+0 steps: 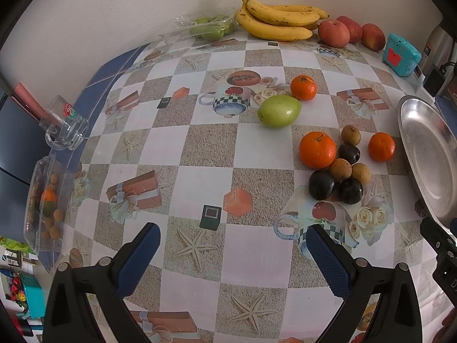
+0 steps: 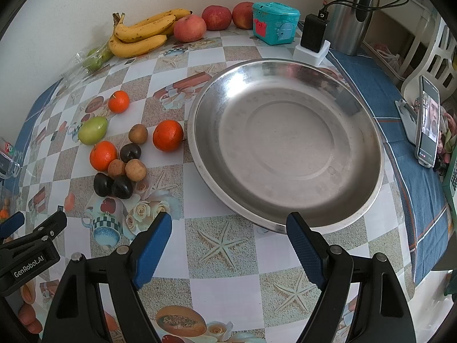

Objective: Organize fruits
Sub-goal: 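Move the right tool toward the dark plums while the left tool approaches them too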

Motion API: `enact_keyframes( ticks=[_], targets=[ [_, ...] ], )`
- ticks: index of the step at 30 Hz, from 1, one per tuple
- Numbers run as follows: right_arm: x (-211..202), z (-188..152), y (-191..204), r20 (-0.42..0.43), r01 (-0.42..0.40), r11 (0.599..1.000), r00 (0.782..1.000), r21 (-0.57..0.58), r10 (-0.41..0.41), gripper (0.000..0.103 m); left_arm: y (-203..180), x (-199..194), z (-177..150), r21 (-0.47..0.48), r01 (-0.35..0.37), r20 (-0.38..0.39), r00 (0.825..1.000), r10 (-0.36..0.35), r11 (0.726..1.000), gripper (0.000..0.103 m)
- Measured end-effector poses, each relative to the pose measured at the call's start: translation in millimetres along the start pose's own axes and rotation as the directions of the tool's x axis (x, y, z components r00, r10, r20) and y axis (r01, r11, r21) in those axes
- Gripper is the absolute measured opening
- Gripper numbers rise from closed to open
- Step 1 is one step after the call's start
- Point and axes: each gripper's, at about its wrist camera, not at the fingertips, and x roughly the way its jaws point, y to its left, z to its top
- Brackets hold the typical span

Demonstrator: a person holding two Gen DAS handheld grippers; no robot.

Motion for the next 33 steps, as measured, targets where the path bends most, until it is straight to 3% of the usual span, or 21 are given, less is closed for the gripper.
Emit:
enact_keyframes(
  ticks=[8, 10, 18, 22, 23, 24, 33],
  targets=[
    [-7, 3, 2, 0.04, -0.01, 1.0, 0.999, -0.013, 0.01, 0.083, 2, -3, 11, -0.005, -0.002, 0.029, 1.0, 0.002, 1.0, 0.103],
    [-8, 3, 6, 0.062, -0.012, 1.0, 0.998, -0.024, 0.014, 0.083, 7, -5, 18, -0.044, -0.002, 0.038, 0.999, 0.004, 0.999, 0.103],
    [-12, 31, 17, 0.139, -0.087, 0.996, 0.987, 0.018, 0.084, 0.083, 13, -11, 52, -0.097, -0.005, 0.096, 0.995, 0.015, 0.995, 0.103],
    [-2, 46, 26, 0.103, -0.095, 0.995, 0.991, 0.027, 0.091, 0.085, 13, -2, 69, -0.117, 0.004, 0.065, 0.998, 0.003, 0.993, 0.103],
    [1, 48, 28, 0.089, -0.105, 0.994, 0.991, 0.027, 0.102, 0.092, 12, 1, 72, -0.121, 0.01, 0.058, 0.998, -0.003, 0.993, 0.103],
    [3, 50, 29, 0.077, -0.118, 0.993, 0.99, 0.022, 0.116, 0.093, 12, 3, 75, -0.123, 0.012, 0.051, 0.999, -0.006, 0.992, 0.103],
    [12, 74, 45, 0.059, -0.147, 0.989, 0.987, 0.0, 0.146, 0.093, 19, 11, 102, -0.187, 0.032, 0.055, 0.998, -0.022, 0.982, 0.103]
  ],
)
